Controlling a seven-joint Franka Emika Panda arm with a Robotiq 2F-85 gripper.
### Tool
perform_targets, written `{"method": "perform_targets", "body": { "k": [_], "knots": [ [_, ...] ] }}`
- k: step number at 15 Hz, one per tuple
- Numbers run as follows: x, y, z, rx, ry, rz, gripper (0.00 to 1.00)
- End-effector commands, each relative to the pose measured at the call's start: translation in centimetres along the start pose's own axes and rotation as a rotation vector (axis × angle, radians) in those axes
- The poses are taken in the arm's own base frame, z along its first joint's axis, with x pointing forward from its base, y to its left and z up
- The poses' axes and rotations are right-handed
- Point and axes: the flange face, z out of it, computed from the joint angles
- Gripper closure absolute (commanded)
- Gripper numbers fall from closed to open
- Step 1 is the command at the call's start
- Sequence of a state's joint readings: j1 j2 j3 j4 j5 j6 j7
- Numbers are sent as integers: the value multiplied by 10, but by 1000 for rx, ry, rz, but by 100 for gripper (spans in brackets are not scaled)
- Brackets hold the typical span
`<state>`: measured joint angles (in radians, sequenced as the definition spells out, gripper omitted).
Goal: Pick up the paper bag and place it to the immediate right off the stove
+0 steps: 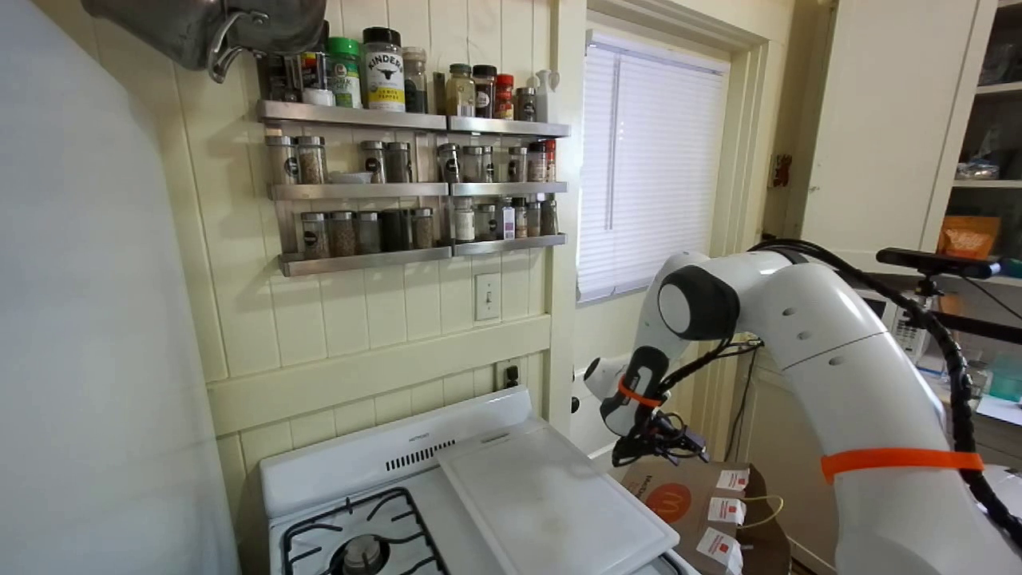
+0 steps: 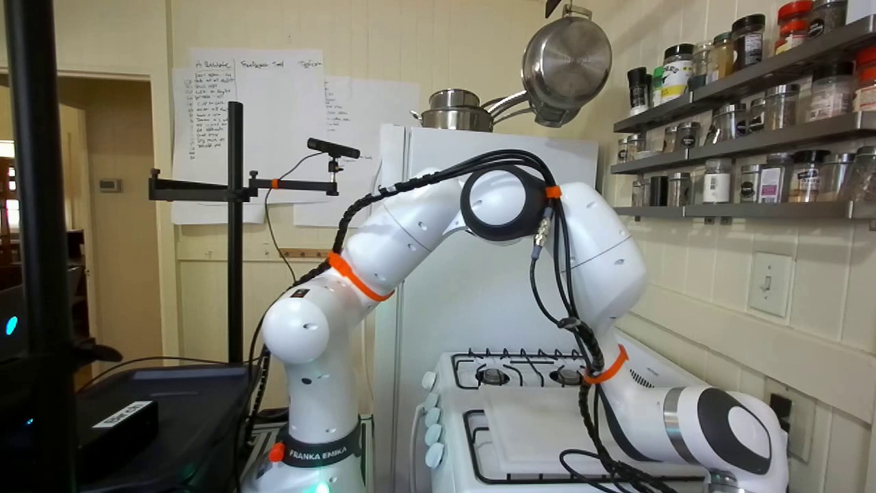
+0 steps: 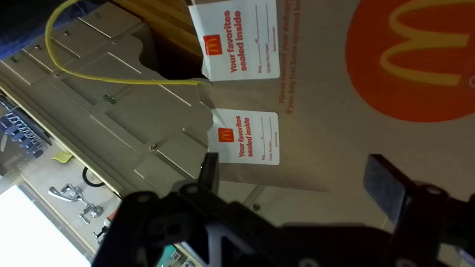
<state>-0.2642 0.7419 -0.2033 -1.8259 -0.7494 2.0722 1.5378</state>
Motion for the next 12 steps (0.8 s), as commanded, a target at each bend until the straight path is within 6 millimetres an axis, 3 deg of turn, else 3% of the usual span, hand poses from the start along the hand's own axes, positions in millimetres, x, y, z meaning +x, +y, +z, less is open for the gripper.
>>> {"method": "perform_targets", "body": {
  "k": [1, 6, 12],
  "knots": [
    [9, 6, -8, 46, -25, -30, 0],
    [26, 33, -23, 91, 10, -126, 0],
    [44, 86, -37, 143, 21, -192, 0]
  ]
}}
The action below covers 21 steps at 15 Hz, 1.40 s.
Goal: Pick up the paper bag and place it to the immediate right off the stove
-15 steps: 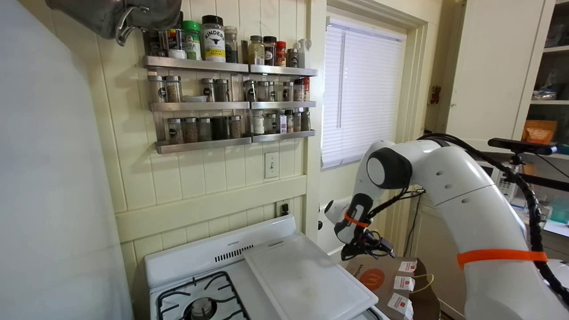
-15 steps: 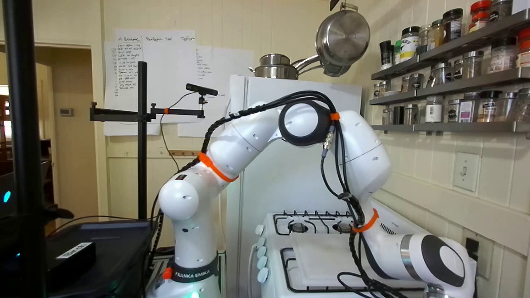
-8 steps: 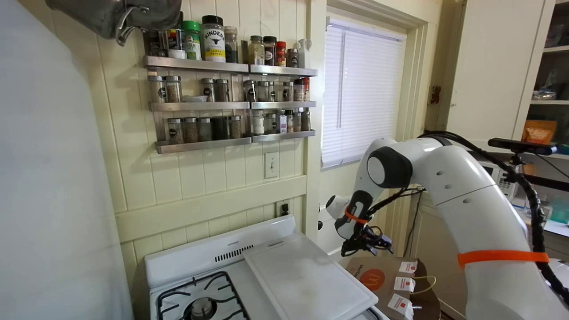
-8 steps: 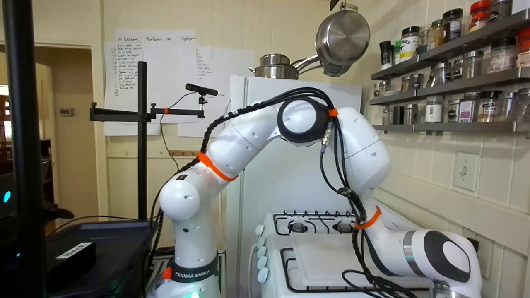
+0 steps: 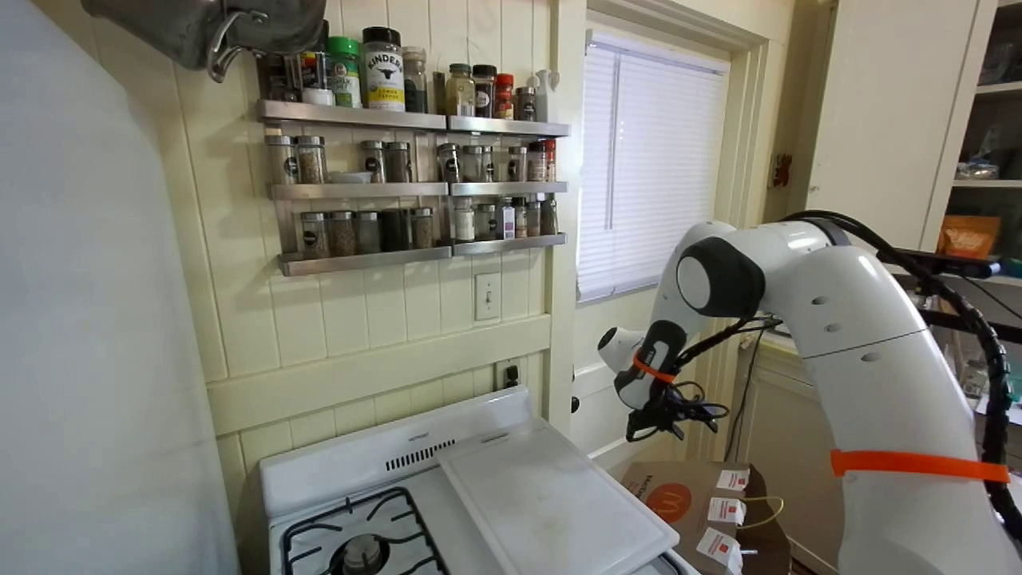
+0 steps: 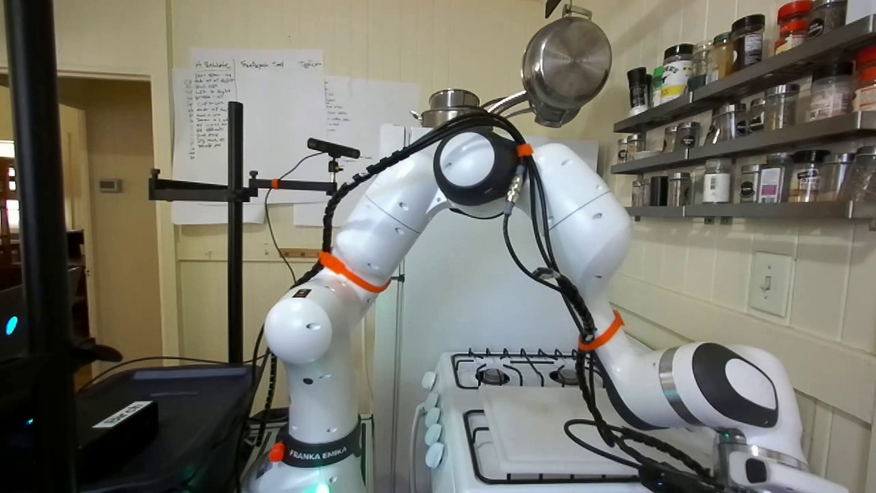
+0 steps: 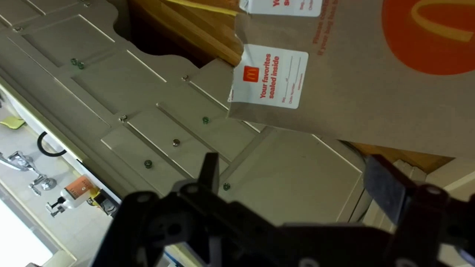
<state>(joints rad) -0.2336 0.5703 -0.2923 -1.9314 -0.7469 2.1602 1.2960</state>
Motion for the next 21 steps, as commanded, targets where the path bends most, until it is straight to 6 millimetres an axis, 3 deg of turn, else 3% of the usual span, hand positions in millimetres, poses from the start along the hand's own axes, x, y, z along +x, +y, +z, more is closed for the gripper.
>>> {"method": "perform_targets", "body": {
  "k": [1, 11, 17, 21],
  "knots": [
    [-9, 43, -13, 57, 1, -52, 0],
    [-12, 134, -34, 139, -57, -137, 0],
    [7, 179, -29, 187, -79, -190, 0],
    [14, 195, -22, 296, -59, -240, 0]
  ]
}}
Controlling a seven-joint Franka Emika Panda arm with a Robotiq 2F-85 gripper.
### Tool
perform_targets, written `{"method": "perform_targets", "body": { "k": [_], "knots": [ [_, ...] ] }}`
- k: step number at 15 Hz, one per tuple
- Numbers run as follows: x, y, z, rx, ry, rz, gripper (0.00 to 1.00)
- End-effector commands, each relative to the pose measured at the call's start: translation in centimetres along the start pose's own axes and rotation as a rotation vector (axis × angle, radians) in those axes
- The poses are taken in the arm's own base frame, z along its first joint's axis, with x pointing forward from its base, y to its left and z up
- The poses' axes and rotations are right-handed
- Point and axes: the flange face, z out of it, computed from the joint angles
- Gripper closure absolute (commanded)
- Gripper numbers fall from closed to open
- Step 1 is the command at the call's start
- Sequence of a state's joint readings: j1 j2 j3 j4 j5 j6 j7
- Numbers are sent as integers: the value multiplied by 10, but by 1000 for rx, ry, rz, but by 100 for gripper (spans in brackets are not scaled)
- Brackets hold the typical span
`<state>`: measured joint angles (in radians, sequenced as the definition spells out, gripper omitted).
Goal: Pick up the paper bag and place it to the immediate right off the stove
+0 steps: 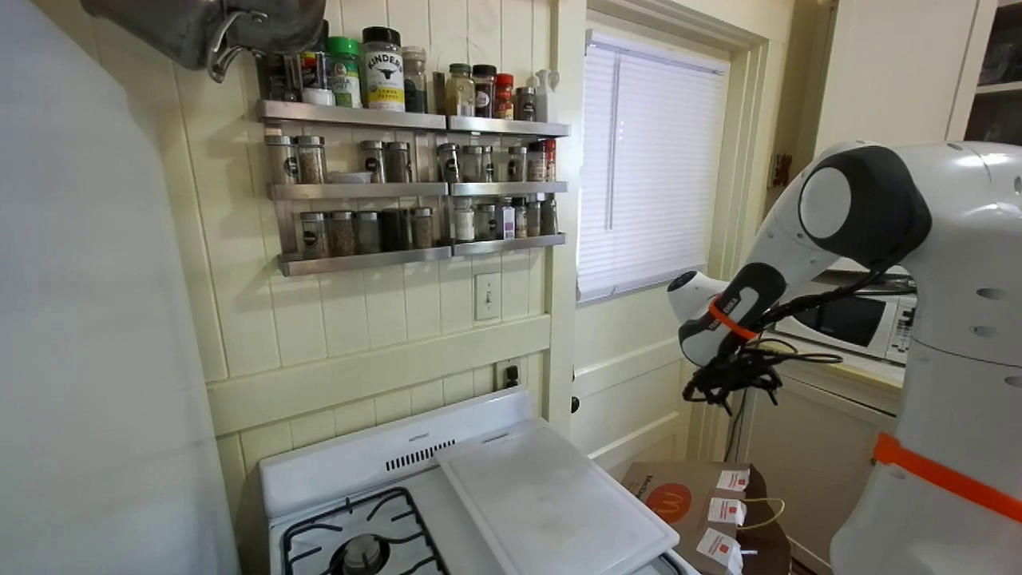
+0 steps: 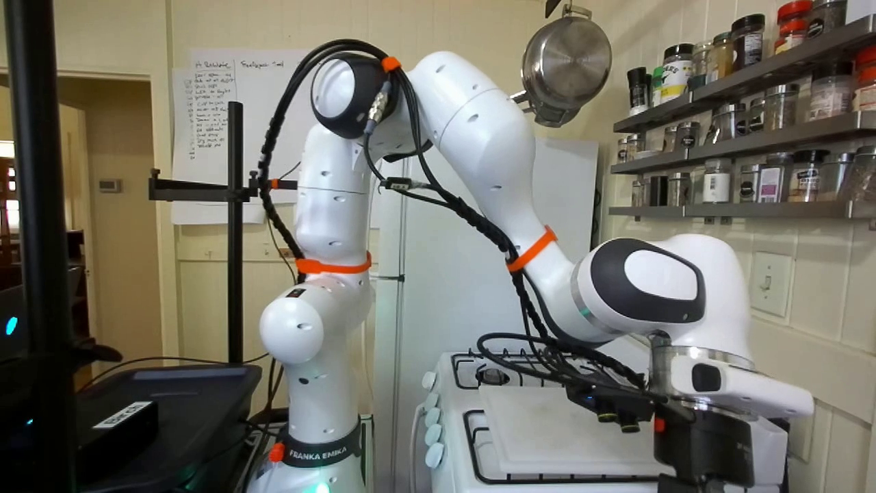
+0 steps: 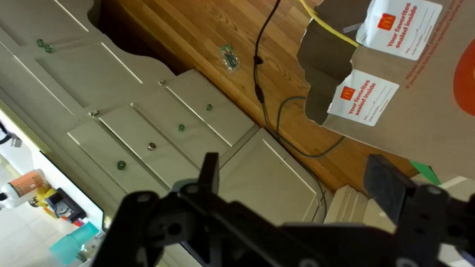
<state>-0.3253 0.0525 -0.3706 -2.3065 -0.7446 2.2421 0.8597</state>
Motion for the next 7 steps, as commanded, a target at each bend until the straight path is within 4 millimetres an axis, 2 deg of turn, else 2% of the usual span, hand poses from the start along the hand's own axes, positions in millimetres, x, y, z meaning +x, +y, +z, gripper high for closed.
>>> {"method": "perform_targets", "body": {
  "k": [1, 3, 7],
  "knots": [
    [-5, 17, 4, 137, 19, -41, 0],
    [3, 10, 4, 91, 29, -20, 0],
    [2, 11, 8, 114, 40, -15, 0]
  ]
}}
